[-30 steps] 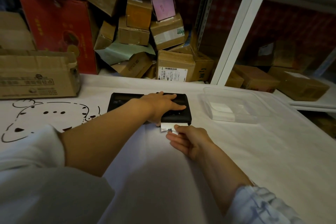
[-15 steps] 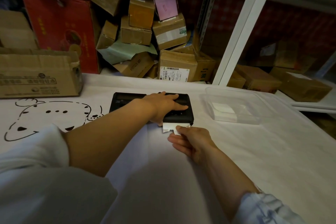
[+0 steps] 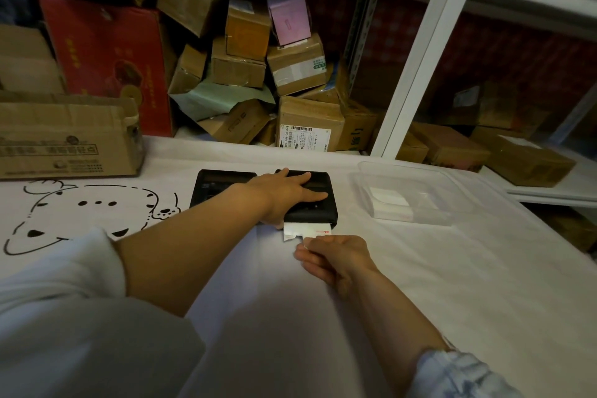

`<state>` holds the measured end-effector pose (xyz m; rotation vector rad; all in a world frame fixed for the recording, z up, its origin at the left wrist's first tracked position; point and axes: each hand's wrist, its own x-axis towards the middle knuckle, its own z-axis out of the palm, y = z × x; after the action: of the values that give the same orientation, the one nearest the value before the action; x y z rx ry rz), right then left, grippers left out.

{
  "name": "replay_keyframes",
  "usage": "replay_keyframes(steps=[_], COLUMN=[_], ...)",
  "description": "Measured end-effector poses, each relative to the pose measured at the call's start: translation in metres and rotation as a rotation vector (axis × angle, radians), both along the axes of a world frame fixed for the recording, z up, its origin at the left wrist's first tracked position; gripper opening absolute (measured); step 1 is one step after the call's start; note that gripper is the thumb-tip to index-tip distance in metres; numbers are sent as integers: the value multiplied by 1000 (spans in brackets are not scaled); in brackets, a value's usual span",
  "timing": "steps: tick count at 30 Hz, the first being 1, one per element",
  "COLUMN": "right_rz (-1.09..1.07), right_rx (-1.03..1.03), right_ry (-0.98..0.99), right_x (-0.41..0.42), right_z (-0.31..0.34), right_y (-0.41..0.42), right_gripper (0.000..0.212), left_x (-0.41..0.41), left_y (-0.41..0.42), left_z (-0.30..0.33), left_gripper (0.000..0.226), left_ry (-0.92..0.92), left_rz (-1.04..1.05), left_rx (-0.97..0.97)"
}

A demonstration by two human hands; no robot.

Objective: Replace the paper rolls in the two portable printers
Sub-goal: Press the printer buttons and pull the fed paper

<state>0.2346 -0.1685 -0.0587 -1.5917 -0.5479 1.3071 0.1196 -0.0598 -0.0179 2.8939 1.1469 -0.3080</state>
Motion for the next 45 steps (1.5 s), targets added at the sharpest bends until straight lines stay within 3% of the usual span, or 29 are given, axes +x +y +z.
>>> replay_keyframes(steps=[6, 10, 13, 16, 20, 24, 31, 37, 45], right_rz=[11, -54, -160, -39, 212, 152, 12, 25, 19], right_rx=[18, 52, 119, 159, 22, -30, -73, -97, -114], right_ry=[-67, -136, -211, -109, 99, 280, 326, 303, 234], right_x=[-1, -1, -13, -44, -91, -115, -118, -122, -120], right_z=[1, -3, -5, 2, 17, 14, 0, -1, 0], right_y=[-4, -8, -6, -4, 3, 22, 42, 50, 48], right_gripper=[6, 19, 29, 28, 19, 23, 24, 24, 13], left_x=[-2, -11, -36, -70, -105, -125, -134, -128, -126], left_y=[-4, -14, -13, -10, -11, -10, -5, 2, 8], left_z=[2, 7, 19, 31, 30, 16, 6, -5, 0], left_gripper=[91, 95, 75, 58, 66, 78, 76, 77, 77], left_ry=[35, 7, -59, -76, -41, -35, -53, -116, -56], left_rz=[9, 4, 65, 167, 202, 212, 182, 202, 194], left_rx=[30, 124, 123, 125, 108, 21, 30, 96, 105])
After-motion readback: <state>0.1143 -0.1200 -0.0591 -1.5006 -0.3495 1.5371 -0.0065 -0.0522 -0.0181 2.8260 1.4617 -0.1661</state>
